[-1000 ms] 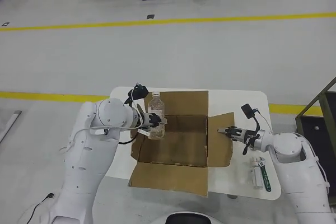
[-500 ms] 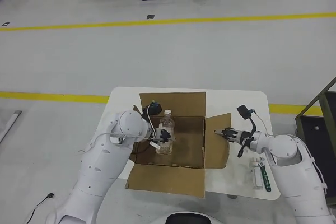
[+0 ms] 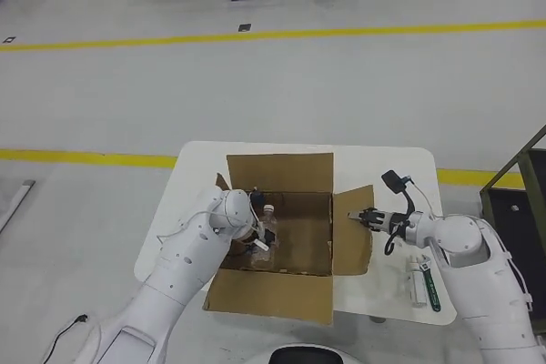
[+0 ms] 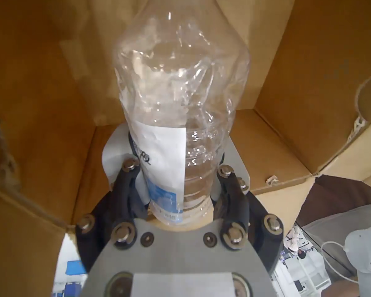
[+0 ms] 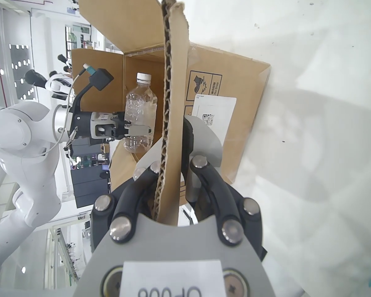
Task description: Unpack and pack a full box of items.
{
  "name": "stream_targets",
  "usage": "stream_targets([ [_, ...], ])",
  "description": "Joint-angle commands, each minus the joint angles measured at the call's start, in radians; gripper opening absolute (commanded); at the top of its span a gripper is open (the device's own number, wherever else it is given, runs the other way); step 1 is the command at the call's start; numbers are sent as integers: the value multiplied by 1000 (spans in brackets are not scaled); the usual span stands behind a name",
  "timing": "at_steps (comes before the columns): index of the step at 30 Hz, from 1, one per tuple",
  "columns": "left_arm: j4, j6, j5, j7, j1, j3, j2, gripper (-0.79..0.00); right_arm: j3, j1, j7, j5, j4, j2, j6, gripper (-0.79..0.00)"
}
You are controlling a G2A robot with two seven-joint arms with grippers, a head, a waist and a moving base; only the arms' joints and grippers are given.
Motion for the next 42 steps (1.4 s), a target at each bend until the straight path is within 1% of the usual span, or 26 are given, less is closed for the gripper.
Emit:
stream_targets([
  [1,32,0,10,37,-14,15,-6,-785,-6,4,5,2,-2,1,1,-785],
  [6,99,4,-25,80,-41,29,-20,-785,-15,11,14,4,-7,5,1,-785],
  [9,139,-13,-18,83,-54,54,-28,-785,-18,12,14,4,-9,7,1,-785],
  [16,232,-11,1,114,-76,107,-50,-785,-28,9,10,3,-9,12,8,-785],
  [19,264,-9,-13,128,-84,113,-59,-529,-31,7,9,1,-8,14,14,-785],
  [20,275,-9,-12,130,-87,117,-61,-175,-33,7,8,-2,-7,15,16,-785],
  [21,283,-10,-14,131,-91,121,-64,0,-35,7,6,-2,-6,15,18,-785],
  [23,298,-13,-19,133,-99,126,-69,0,-40,9,8,-2,-3,16,24,-785],
  [24,305,-15,-20,134,-102,129,-71,0,-44,10,11,-4,-1,17,26,-748],
  [25,311,-18,-21,136,-106,130,-73,0,-48,13,13,-6,0,17,27,-650],
  [27,321,-21,-18,143,-113,136,-77,0,-57,18,14,-11,4,17,33,-576],
  [29,329,-21,-18,147,-118,138,-80,0,-64,23,14,-14,6,18,35,-520],
  [31,335,-24,-19,153,-123,138,-82,0,-72,28,16,-18,6,18,37,-413],
  [32,335,-25,-18,159,-126,137,-82,0,-75,30,17,-17,5,18,37,-259],
  [33,332,-30,-18,164,-129,136,-83,0,-77,32,17,-18,4,19,35,-212],
  [35,307,-48,-17,178,-137,130,-81,0,-77,36,12,-21,-4,20,28,0],
  [38,243,-80,-11,174,-143,110,-70,0,-63,34,-18,-29,-29,24,2,0],
  [42,88,-104,10,145,-116,55,-39,0,-16,7,-98,-89,-100,36,-31,0],
])
